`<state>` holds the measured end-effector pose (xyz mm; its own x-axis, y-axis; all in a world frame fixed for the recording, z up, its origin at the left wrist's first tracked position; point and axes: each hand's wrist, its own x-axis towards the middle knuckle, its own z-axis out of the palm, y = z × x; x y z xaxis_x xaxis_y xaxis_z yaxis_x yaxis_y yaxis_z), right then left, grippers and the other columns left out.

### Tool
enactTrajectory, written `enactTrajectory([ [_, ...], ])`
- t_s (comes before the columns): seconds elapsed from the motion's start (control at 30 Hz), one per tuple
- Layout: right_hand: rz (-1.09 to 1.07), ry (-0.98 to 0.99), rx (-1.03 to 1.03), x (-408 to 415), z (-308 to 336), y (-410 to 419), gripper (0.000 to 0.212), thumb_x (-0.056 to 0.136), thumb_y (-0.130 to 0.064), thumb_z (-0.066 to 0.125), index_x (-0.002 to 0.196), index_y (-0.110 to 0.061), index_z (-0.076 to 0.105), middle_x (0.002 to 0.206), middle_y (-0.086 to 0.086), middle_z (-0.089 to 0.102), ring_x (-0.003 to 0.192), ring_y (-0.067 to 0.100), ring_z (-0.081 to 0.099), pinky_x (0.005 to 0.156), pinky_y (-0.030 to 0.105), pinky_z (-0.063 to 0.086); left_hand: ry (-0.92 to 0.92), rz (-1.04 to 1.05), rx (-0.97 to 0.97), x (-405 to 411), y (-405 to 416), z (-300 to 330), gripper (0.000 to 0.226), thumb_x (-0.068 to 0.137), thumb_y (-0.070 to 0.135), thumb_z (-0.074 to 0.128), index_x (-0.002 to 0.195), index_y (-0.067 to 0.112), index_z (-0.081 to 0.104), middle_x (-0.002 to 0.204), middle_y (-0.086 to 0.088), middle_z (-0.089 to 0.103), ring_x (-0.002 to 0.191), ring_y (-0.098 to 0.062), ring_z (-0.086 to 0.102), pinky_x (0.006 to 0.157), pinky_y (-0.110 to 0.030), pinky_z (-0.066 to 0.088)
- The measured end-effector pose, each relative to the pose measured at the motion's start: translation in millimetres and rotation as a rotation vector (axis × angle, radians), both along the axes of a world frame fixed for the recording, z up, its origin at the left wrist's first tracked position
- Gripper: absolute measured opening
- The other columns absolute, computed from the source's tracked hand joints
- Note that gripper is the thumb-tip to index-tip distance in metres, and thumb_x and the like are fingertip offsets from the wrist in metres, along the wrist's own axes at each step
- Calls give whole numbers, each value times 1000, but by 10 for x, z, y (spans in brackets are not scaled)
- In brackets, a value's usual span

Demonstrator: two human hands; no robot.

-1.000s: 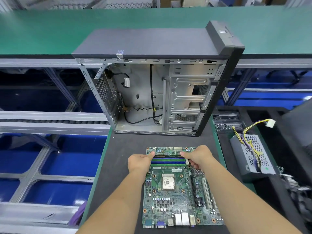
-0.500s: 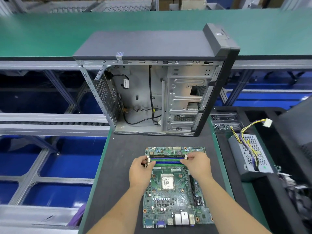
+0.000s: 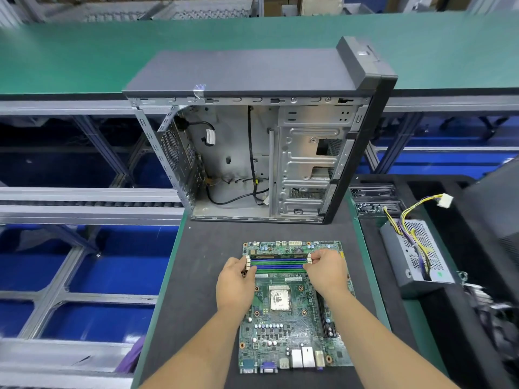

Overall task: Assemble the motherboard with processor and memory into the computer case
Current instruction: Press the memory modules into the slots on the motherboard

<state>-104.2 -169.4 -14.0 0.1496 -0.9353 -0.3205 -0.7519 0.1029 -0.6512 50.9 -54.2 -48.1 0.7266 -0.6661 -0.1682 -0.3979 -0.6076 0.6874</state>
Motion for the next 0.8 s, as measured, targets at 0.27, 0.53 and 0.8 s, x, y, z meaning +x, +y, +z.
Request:
enactTrajectory([
  [0.27,-43,-73,76,14,-23,-149,63,88,-39,78,54,-18,30,56,7,38,60,22,42,60,33,37,483,315,-147,123,-212,116,24,85,38,76,70,22,67,67,6,65,67,-12,58,63,-23,44],
  [0.53,-53,49,182,59,18,-304,70,81,-41,84,47,-16,28,35,-4,31,44,18,32,53,29,28,588,444,22,198,-352,239,58,79,33,83,51,15,35,40,1,35,48,-21,36,45,-24,34],
  [0.8,-33,125,219,114,21,-408,67,79,-48,83,56,-14,31,51,0,38,48,18,40,57,31,38,565,398,36,231,-366,192,37,78,38,81,59,18,56,58,3,57,65,-22,57,75,-38,58],
])
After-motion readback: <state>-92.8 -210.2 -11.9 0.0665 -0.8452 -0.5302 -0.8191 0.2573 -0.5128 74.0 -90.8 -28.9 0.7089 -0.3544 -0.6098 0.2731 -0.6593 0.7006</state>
